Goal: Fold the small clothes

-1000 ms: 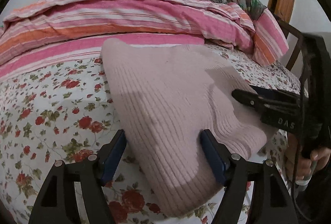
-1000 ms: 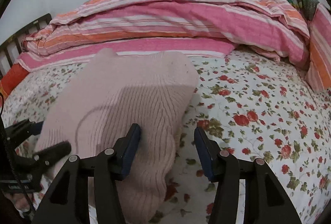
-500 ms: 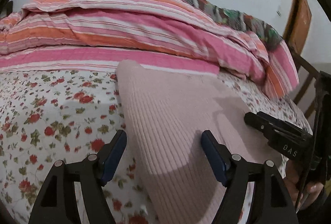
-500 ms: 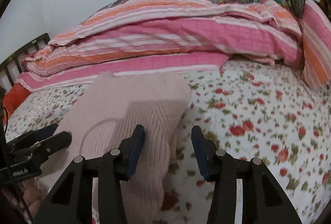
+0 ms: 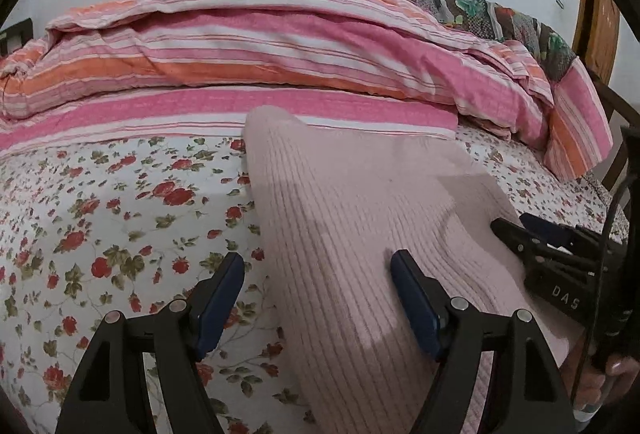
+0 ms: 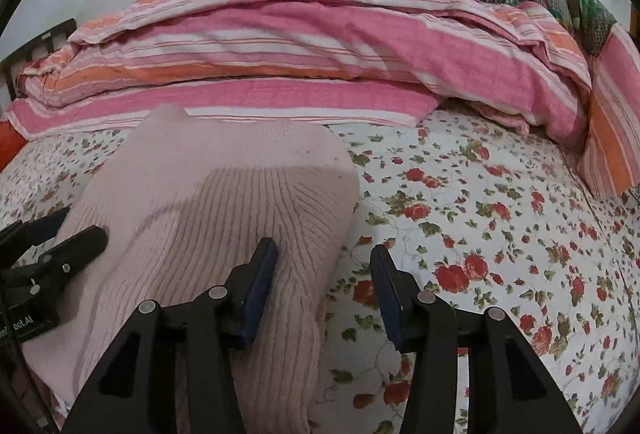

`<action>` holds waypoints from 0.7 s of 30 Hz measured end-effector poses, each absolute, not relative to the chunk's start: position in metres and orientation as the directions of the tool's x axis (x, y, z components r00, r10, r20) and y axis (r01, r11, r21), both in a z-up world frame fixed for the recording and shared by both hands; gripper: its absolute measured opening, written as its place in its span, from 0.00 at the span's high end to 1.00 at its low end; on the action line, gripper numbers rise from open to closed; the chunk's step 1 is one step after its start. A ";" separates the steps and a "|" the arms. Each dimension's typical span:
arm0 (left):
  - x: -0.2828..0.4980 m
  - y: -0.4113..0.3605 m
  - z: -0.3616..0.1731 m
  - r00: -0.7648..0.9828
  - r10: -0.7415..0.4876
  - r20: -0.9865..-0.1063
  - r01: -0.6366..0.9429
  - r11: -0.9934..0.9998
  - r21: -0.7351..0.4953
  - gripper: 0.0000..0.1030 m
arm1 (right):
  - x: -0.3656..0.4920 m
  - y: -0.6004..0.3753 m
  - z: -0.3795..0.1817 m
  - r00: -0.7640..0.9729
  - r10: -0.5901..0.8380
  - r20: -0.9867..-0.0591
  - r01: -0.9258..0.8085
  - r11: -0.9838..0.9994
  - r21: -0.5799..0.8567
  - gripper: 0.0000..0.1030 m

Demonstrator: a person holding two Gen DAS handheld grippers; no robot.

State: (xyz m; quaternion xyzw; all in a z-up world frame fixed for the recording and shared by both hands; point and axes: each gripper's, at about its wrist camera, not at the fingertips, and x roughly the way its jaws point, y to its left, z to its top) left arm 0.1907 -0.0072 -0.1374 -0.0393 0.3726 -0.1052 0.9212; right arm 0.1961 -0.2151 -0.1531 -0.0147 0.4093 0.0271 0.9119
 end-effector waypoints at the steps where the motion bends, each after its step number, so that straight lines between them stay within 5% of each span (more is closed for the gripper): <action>1: 0.190 -0.006 -0.137 0.700 -0.225 -0.678 0.165 0.974 -0.153 0.26 | 0.195 -0.215 -0.153 0.667 0.037 -0.744 -0.062 0.998 -0.006 0.56; 21: 0.186 -0.009 -0.136 0.716 -0.216 -0.664 0.160 0.976 -0.146 0.25 | 0.193 -0.221 -0.156 0.676 0.078 -0.732 -0.061 0.997 0.049 0.53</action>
